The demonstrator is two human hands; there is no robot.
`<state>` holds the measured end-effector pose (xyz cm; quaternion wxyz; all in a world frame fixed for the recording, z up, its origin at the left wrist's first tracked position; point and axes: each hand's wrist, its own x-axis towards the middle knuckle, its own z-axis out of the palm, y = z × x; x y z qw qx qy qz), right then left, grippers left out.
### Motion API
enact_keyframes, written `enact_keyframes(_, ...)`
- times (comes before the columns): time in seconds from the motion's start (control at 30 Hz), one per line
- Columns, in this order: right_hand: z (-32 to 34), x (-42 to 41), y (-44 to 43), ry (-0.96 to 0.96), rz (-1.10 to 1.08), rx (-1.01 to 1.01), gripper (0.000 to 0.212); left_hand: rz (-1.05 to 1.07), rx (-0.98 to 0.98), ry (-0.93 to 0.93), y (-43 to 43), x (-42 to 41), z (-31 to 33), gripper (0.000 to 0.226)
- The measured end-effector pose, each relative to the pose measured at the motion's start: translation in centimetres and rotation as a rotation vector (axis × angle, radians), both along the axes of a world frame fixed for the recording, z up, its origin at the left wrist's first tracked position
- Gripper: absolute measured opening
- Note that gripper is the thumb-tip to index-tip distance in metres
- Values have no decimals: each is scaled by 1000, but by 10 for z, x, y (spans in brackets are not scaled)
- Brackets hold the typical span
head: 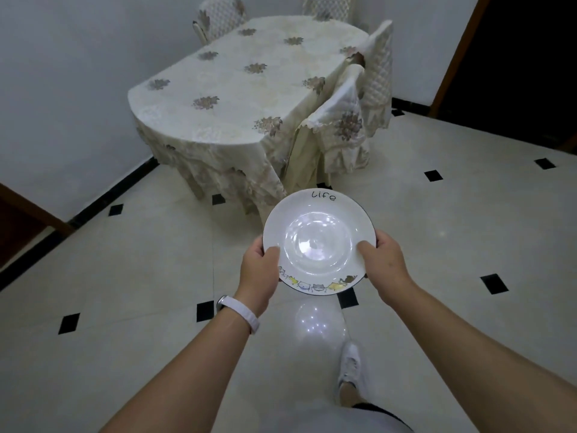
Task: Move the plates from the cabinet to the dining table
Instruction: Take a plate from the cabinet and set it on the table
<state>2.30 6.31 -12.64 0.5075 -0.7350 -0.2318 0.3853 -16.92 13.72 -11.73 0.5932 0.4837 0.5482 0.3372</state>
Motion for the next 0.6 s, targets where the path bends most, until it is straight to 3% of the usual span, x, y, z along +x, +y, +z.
enact_keyframes(0.27, 15, 113, 65, -21, 35, 26, 13, 5, 49, 11, 57, 108, 24, 28)
enact_keyframes(0.6, 24, 178, 123, 3, -33, 64, 16, -39, 74, 10, 129, 181, 34, 25)
